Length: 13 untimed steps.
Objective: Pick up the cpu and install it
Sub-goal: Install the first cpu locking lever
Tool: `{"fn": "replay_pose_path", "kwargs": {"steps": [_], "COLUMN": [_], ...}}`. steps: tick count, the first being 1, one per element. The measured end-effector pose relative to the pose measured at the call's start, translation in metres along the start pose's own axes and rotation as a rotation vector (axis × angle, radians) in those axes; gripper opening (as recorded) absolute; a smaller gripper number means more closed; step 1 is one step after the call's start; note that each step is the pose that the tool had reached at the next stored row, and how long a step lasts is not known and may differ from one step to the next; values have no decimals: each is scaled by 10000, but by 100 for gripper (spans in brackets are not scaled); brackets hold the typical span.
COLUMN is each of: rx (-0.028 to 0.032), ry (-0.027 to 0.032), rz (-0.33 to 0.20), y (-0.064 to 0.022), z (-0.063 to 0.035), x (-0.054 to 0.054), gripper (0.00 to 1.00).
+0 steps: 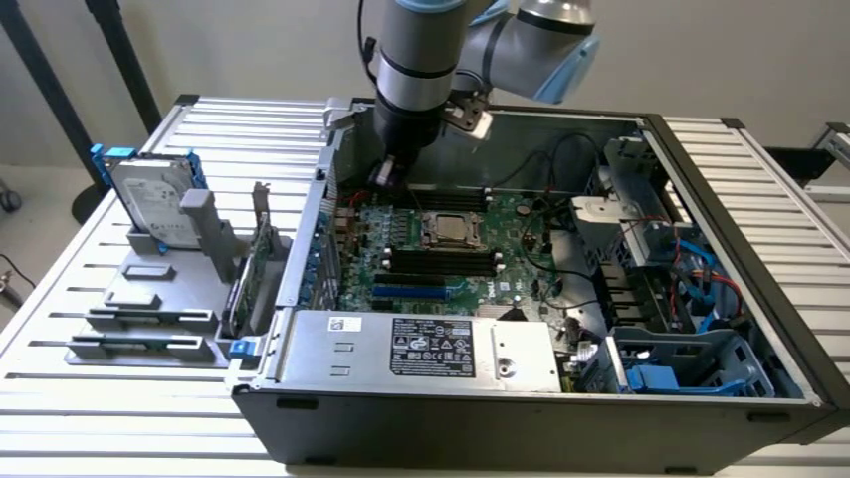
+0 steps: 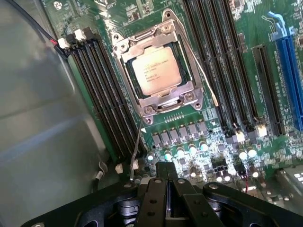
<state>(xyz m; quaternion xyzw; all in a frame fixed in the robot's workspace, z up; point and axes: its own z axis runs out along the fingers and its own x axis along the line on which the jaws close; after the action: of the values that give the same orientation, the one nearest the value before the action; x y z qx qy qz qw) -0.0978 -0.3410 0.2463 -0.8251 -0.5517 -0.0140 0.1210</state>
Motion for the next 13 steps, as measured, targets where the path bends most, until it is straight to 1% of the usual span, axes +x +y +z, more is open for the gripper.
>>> {"fn": "replay_pose_path", "kwargs": {"steps": [3,8,9,10,13], "rx": [6,-4,-5,-2,17], "ry": [53,155,184,225,361], "rz": [261,723,808,883,1099], "y": [-2,-6,-7,-9,-14], "z": [1,2,2,2,3], "x": [-1,-3,-3,-4,-6], "gripper": [11,11,11,11,11]}}
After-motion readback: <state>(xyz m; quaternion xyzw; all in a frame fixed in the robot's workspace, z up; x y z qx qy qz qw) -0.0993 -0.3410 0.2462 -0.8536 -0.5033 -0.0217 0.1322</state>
